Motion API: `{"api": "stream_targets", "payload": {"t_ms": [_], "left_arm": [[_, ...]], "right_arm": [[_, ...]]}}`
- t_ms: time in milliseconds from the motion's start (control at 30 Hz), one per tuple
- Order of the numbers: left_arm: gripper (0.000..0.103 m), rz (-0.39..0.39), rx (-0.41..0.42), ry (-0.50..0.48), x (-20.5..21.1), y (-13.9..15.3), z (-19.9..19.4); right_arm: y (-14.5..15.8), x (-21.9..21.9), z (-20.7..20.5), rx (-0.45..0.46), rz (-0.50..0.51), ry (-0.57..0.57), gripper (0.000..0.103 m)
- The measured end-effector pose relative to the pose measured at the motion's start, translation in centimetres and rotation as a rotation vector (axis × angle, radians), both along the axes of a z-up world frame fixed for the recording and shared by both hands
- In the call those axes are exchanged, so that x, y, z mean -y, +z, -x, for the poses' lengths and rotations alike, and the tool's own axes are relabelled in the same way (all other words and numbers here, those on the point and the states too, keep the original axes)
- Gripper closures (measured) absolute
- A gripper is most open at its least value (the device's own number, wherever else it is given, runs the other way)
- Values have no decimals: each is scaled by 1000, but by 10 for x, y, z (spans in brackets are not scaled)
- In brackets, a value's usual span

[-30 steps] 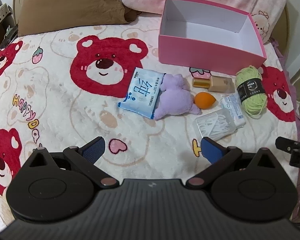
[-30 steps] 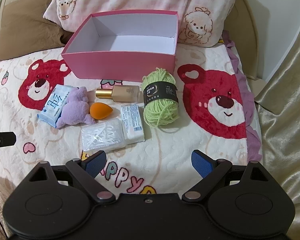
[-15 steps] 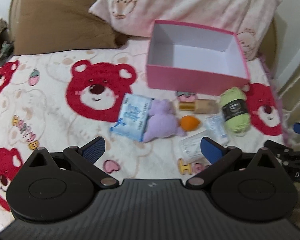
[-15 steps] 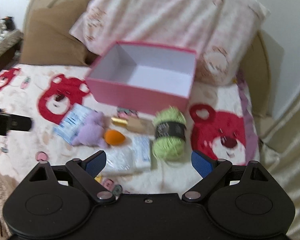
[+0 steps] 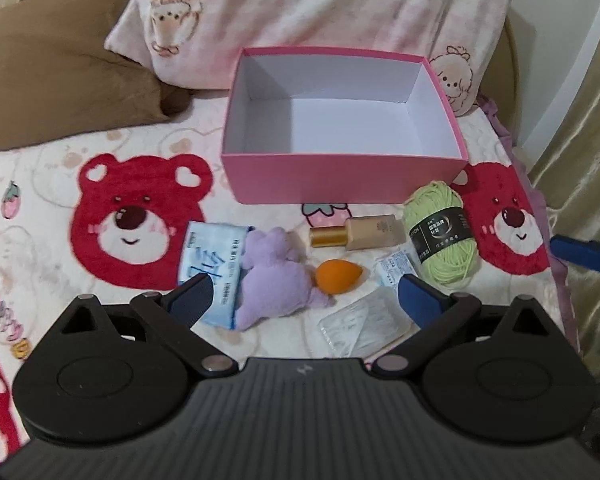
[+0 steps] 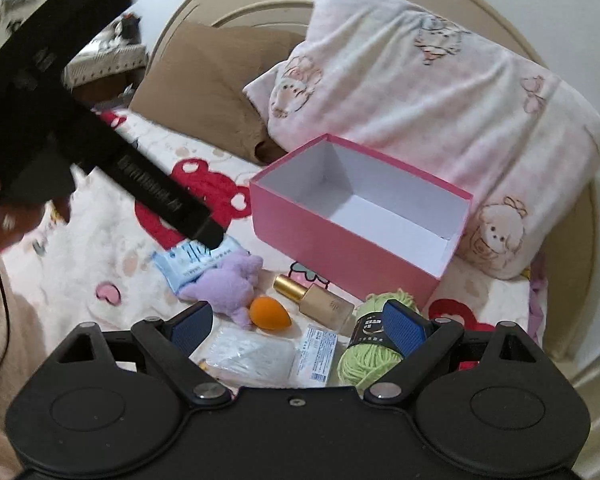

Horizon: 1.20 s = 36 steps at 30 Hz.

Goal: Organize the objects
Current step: 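Move the left tool to the clear cotton-swab box and close on it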

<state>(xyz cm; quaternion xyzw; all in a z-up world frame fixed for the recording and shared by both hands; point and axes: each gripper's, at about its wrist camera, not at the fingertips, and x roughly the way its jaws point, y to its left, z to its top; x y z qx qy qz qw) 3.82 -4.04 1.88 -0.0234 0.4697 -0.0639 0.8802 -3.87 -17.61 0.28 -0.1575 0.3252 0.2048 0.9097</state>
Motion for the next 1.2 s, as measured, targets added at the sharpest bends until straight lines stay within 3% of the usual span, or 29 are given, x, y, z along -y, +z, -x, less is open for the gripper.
{"api": "stream_targets", "payload": {"t_ms": [300, 367, 500, 700, 933, 1200], "left_arm": [[5, 70, -49, 15, -8, -67, -9], [11, 73, -61, 41, -12, -80, -10], [12, 109, -101, 52, -20, -102, -13], [19, 174, -155, 69, -28, -129, -14], [40, 256, -208, 74, -20, -150, -15], [51, 372, -211, 69, -13, -164, -13]], "right_arm": [[-58, -7, -46, -266, -64, -67, 9], [-72, -12, -49, -297, -61, -64, 9], [-94, -24, -53, -315, -36, -59, 9], [-114, -29, -56, -358, -79, -17, 9], [-127, -31, -58, -347, -27, -35, 9], [-142, -31, -63, -372, -81, -26, 7]]}}
